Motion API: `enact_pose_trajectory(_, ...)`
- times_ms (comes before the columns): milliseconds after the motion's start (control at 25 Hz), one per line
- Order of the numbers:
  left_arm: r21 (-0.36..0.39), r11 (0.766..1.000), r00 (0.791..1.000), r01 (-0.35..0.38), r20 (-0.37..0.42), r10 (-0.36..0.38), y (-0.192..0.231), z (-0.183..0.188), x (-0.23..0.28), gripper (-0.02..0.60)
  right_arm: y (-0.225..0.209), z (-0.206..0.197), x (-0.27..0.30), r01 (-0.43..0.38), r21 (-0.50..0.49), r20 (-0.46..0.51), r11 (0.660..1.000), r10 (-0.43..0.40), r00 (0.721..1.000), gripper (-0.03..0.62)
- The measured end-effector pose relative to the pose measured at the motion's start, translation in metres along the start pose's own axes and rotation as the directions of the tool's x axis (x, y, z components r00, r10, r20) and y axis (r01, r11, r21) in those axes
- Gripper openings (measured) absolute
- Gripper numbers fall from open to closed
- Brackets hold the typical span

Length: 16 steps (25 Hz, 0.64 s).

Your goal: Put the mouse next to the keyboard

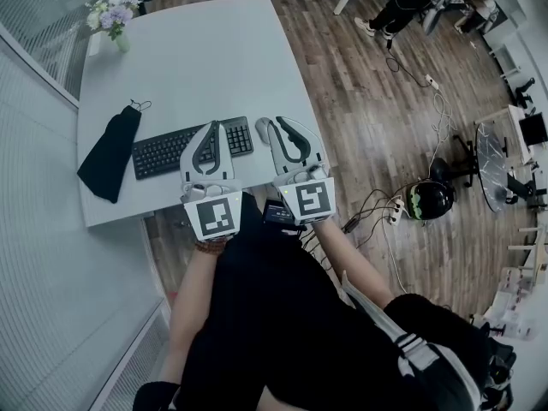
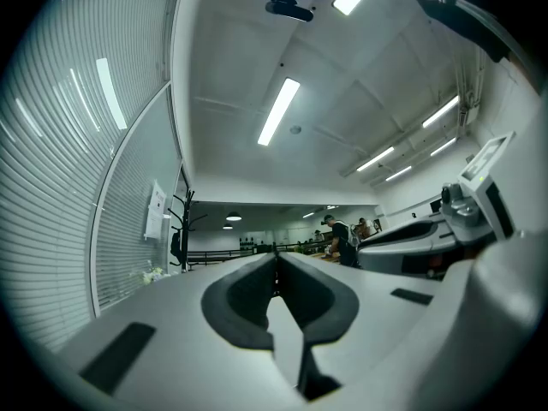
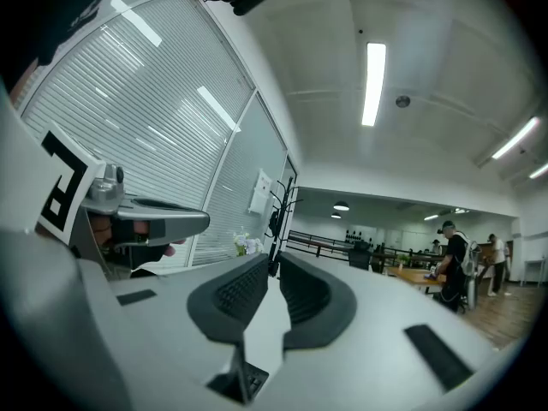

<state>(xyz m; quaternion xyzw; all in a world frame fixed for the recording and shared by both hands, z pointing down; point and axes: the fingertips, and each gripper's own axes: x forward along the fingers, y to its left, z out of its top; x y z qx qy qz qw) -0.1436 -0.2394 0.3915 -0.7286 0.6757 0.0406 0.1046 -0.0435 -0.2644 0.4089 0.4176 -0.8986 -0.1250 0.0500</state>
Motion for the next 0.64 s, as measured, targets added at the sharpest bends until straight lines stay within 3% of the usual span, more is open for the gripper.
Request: enact_pose_trajectory(640, -0.024, 0.999, 0.997, -0.037, -0.074, 0.035, 0.012, -0.037, 0.028, 0.012, -0.038, -0.073, 0.033, 0.009, 0.071, -0.183, 0.997, 0.004, 0.983, 0.033)
